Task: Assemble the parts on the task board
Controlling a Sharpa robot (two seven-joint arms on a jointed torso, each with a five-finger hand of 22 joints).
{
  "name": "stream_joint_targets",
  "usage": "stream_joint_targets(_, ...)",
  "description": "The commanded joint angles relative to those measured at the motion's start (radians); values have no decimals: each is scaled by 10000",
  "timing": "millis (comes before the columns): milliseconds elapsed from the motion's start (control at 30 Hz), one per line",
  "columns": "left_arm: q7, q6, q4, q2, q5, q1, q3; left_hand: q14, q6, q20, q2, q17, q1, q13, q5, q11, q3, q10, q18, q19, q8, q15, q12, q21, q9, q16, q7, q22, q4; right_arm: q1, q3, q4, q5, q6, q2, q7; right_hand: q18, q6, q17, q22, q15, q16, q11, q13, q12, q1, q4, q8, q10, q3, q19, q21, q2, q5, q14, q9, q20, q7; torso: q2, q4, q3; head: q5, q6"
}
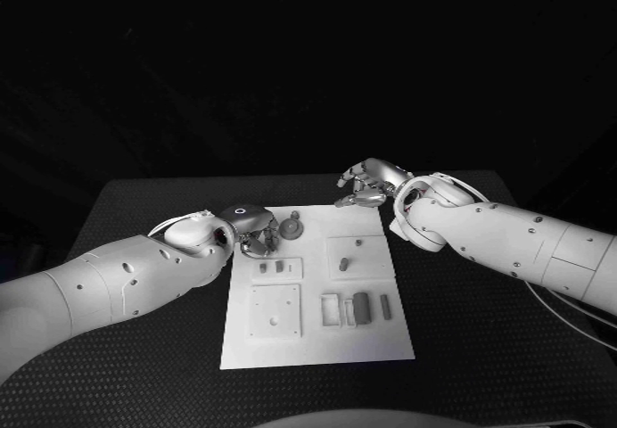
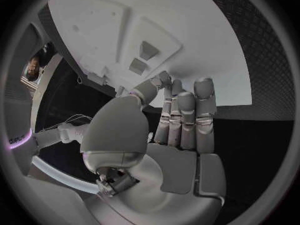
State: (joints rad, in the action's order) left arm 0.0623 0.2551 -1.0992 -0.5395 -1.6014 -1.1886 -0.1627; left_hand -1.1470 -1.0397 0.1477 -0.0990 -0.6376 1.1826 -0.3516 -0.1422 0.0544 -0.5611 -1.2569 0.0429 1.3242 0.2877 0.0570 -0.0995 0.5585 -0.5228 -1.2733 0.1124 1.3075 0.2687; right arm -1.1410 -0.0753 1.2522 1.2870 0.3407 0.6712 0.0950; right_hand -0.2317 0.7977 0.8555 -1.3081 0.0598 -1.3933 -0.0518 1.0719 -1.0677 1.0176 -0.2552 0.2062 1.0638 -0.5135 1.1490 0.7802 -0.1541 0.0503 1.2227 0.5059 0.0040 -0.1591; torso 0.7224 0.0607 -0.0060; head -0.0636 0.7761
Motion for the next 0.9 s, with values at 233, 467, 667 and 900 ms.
stream_joint_targets(233, -77, -374, -119, 2, -208, 27, -76, -10, -53, 62, 68, 10, 43, -25, 41, 8, -25, -58, 1014, 11, 33, -1, 50, -12, -10, 22, 19, 179, 48, 7, -4, 6, 14, -29, 8, -44, -301, 4, -16, -170, -4, 35, 10, -11, -51, -90, 67, 56, -87, -1, -4, -52, -1, -17, -58, -13, -79, -67, -1, 8, 1, -9, 45)
stream_joint_targets(467, -86, -324, -124, 24, -212, 28, -101, -7, -45, 61, 61, 9, 41, -28, 59, 10, -22, -55, 1011, 9, 28, -3, 60, -17, -7, 26, 22, 179, 49, 7, -4, 6, 14, -30, 6, -45, -301, 4, -16, -170, -4, 35, 10, -13, -53, -90, 67, 57, -88, -2, -5, -53, -2, -17, -59, -13, -79, -67, -1, 2, -5, -15, 23)
stream_joint_targets(667, 12, -83, -152, 19, -178, 28, -104, -11, -62, 62, 49, 6, 42, -45, 74, 2, -17, -91, 1009, 13, 37, 3, 54, -21, -10, 26, 16, 179, 47, 10, -4, 0, 14, -29, 8, -45, -301, 4, -17, -170, -4, 35, 10, -15, -54, -90, 66, 58, -89, -2, -6, -53, -2, -17, -59, -13, -79, -67, 1, 0, -2, -26, 36)
stream_joint_targets(900, 4, -111, -148, 45, -174, 28, -107, -27, -80, 70, 40, -3, 39, -62, 83, -8, -7, -122, 1010, 34, 45, 13, 51, -14, -13, 16, 8, 184, 41, 12, -4, 3, 14, -31, 10, -45, -301, 3, -17, -170, -4, 35, 9, -17, -56, -91, 67, 58, -90, -2, -6, -54, -3, -17, -59, -13, -79, -67, 0, 4, 2, -36, 36)
